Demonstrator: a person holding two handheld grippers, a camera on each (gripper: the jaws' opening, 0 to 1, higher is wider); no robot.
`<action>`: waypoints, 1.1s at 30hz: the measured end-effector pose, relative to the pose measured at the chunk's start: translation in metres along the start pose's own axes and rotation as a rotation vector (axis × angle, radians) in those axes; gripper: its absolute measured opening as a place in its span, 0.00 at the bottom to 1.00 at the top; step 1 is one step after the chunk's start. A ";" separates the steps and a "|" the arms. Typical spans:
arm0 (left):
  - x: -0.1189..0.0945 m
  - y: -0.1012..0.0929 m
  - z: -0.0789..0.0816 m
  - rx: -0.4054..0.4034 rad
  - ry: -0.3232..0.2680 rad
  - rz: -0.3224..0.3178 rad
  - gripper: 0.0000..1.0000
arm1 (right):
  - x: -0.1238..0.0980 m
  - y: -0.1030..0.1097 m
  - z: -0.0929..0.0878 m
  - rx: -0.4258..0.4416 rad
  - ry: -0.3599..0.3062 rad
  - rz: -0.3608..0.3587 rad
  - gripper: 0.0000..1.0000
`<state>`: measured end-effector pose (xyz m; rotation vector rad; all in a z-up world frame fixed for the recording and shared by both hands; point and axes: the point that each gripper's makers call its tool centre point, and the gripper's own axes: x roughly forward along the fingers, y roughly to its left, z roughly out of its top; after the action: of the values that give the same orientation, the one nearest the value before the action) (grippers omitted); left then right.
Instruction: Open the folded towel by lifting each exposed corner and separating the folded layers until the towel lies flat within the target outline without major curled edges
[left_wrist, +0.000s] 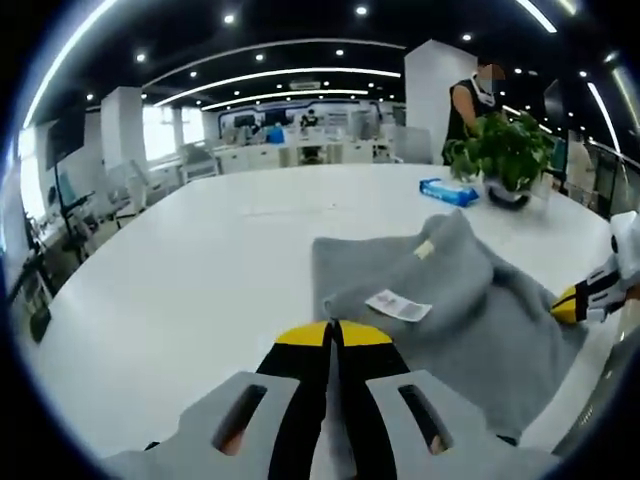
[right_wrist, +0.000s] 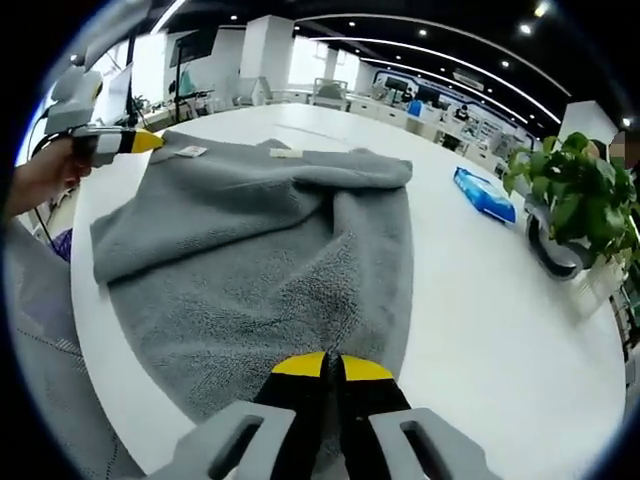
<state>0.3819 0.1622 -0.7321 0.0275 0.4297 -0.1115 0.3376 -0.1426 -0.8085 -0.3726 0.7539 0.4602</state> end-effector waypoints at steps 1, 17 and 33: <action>0.000 0.001 0.000 -0.005 -0.001 0.002 0.02 | 0.000 -0.001 0.000 -0.007 0.000 -0.005 0.00; 0.000 0.031 -0.019 -0.100 0.053 0.106 0.02 | -0.001 -0.028 -0.008 0.043 0.003 -0.083 0.00; -0.001 0.049 -0.034 -0.115 0.108 0.164 0.02 | -0.006 -0.056 -0.020 0.099 0.027 -0.169 0.00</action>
<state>0.3727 0.2125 -0.7631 -0.0447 0.5393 0.0764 0.3519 -0.2009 -0.8085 -0.3472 0.7619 0.2583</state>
